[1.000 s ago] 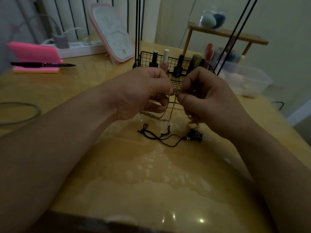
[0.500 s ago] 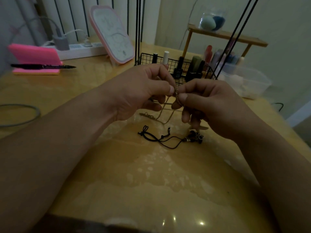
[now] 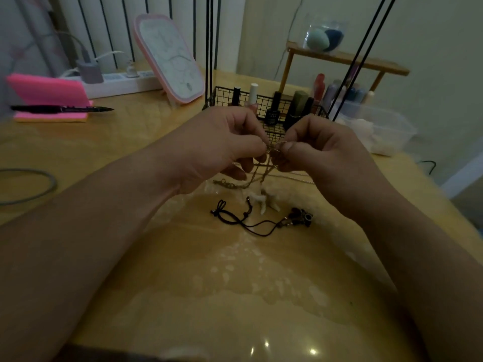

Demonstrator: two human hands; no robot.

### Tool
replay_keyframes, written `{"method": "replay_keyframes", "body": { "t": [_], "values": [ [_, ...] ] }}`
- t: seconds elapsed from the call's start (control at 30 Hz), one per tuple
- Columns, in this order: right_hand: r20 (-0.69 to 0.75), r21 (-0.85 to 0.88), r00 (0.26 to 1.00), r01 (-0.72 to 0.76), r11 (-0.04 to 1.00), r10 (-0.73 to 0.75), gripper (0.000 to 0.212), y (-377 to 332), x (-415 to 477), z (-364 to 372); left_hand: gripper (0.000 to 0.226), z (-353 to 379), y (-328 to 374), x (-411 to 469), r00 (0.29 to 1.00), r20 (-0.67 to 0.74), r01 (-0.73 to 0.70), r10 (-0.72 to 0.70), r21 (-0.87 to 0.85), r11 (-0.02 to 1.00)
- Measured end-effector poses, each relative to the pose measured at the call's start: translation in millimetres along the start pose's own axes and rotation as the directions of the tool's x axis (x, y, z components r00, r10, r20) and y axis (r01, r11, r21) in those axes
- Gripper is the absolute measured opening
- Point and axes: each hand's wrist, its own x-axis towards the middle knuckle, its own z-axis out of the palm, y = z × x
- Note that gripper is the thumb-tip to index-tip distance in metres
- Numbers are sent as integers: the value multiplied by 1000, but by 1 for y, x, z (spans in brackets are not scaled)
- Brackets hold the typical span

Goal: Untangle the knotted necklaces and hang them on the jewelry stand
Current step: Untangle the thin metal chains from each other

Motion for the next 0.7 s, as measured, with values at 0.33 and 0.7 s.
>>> {"method": "replay_keyframes", "body": {
  "t": [0.33,0.7],
  "values": [
    [133,366,973,-226,903,189,18,-3,3,-2,8,3,-1,-1,989,-90,-114,120,72,991],
    [122,421,978,-203,884,167,16,-4,4,-3,3,3,-7,2,997,1,-72,73,148,986]
  ]
}}
